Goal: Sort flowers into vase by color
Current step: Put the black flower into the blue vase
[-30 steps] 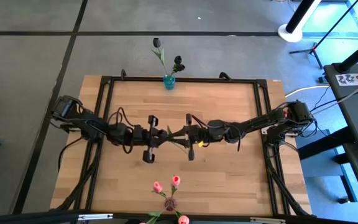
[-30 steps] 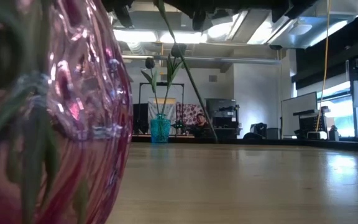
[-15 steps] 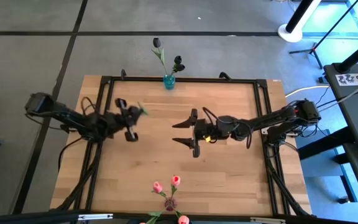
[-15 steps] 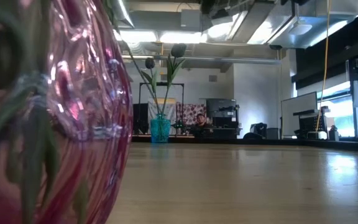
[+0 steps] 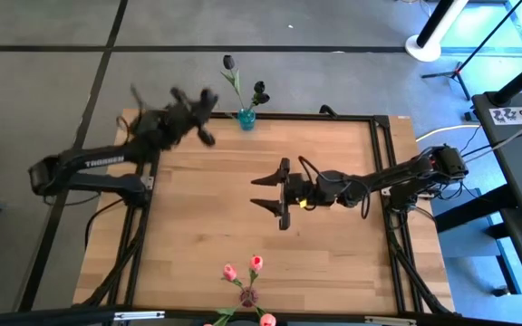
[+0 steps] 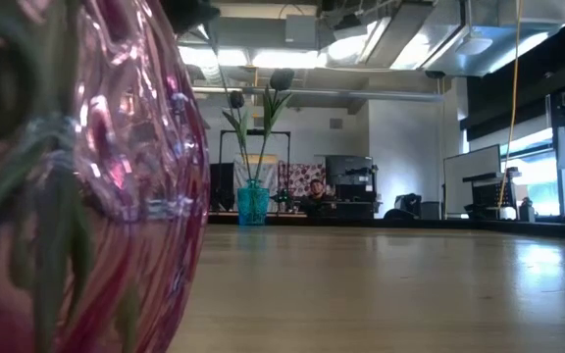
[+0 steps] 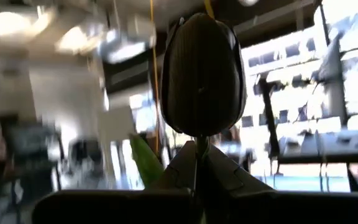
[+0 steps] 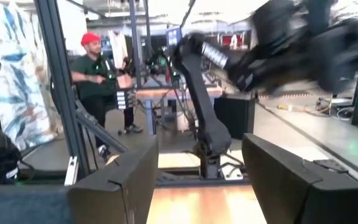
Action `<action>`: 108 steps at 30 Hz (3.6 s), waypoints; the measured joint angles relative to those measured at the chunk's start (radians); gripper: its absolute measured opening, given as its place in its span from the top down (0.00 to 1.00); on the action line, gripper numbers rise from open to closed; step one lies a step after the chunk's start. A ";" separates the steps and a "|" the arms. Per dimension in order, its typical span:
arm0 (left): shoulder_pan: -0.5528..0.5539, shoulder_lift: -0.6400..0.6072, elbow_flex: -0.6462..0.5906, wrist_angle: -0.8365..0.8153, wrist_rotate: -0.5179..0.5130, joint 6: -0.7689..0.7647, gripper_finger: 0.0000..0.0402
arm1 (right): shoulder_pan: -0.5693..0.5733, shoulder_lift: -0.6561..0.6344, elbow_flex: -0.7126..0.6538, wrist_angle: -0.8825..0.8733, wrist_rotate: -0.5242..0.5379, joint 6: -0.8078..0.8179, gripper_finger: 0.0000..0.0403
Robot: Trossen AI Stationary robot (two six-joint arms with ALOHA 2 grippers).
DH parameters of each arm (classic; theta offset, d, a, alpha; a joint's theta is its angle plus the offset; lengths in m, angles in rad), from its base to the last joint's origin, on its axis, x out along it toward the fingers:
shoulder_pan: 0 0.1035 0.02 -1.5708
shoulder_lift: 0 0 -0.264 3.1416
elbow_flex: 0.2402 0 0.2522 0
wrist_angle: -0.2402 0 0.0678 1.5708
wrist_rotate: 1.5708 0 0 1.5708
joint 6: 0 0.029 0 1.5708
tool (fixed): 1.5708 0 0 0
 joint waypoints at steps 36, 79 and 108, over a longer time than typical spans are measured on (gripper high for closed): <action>0.471 0.374 0.242 0.108 0.550 -0.325 0.99 | -0.015 0.000 0.068 -0.199 -0.001 -0.013 0.43; 0.457 0.383 0.285 -0.207 0.576 -0.338 0.81 | -0.021 -0.019 0.068 -0.210 -0.021 -0.042 0.43; 0.373 0.481 0.285 -0.247 0.456 -0.195 0.84 | -0.058 -0.023 0.068 -0.247 0.026 -0.099 0.43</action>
